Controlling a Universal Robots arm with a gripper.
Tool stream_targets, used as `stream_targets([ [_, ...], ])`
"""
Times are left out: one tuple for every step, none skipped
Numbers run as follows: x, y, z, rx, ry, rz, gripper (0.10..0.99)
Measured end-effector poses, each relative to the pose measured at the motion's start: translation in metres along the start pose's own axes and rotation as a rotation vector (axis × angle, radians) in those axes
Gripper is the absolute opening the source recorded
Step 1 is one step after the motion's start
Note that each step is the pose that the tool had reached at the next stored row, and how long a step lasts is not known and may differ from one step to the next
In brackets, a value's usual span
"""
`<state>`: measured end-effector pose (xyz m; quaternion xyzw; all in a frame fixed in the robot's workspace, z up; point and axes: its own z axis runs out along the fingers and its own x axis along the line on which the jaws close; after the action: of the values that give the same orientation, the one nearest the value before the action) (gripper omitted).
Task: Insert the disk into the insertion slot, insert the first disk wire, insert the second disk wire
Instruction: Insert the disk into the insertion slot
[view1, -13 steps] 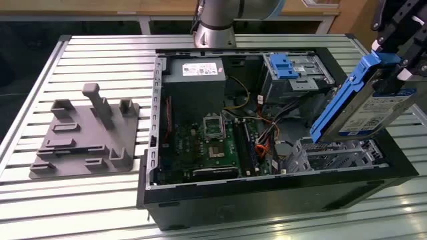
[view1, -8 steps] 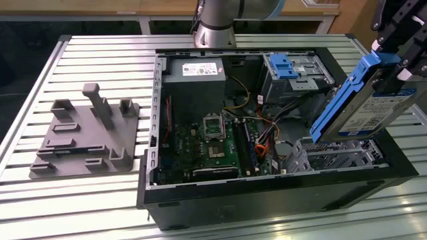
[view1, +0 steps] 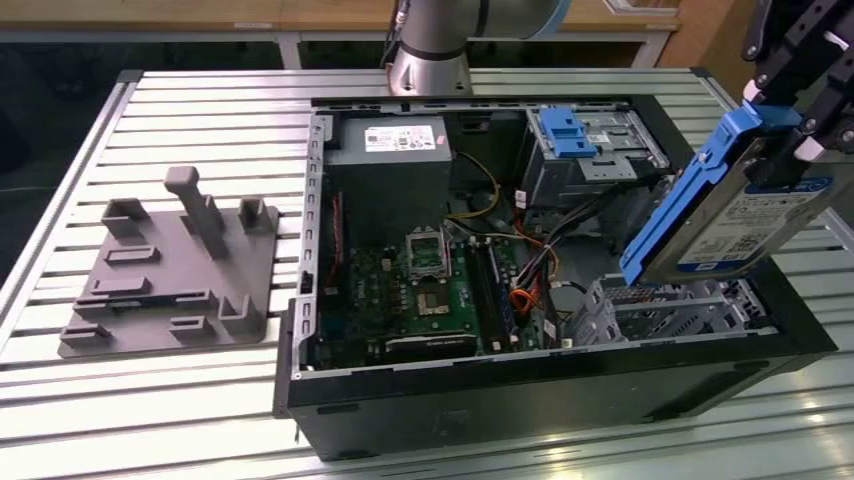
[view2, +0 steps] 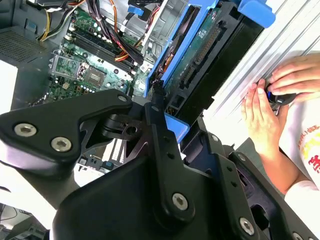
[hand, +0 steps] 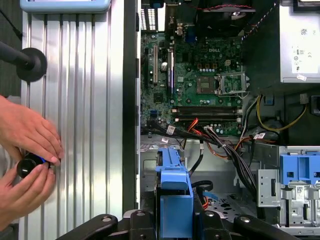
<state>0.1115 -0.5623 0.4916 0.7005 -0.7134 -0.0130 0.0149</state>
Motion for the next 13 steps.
stream_targets([
  [0.0, 0.0, -0.0001, 0.0, -0.0012, 0.0, 0.361],
  [0.0001, 0.0, 0.0, 0.0, -0.0038, 0.0, 0.361],
  [0.0001, 0.0, 0.0, 0.0, -0.0072, 0.0, 0.361],
  [0.0001, 0.0, 0.0, 0.0, -0.0106, 0.0, 0.361],
  [0.0001, 0.0, 0.0, 0.0, -0.0155, -0.001, 0.361],
  [0.0002, 0.0, 0.0, 0.0, -0.0208, -0.001, 0.361],
  [0.0003, 0.0, 0.0, 0.0, -0.0264, -0.001, 0.361],
  [0.0004, 0.0, 0.0, -0.001, -0.032, -0.001, 0.361],
  [0.0004, 0.0, -0.0001, -0.001, -0.038, -0.002, 0.361],
  [0.0006, 0.0, 0.0, -0.001, -0.0444, -0.002, 0.361],
  [0.0007, 0.0, 0.0, -0.001, -0.051, -0.002, 0.361],
  [0.001, 0.0, 0.0, -0.001, -0.0579, -0.002, 0.361],
  [0.0011, 0.0, 0.0, -0.001, -0.0643, -0.003, 0.361],
])
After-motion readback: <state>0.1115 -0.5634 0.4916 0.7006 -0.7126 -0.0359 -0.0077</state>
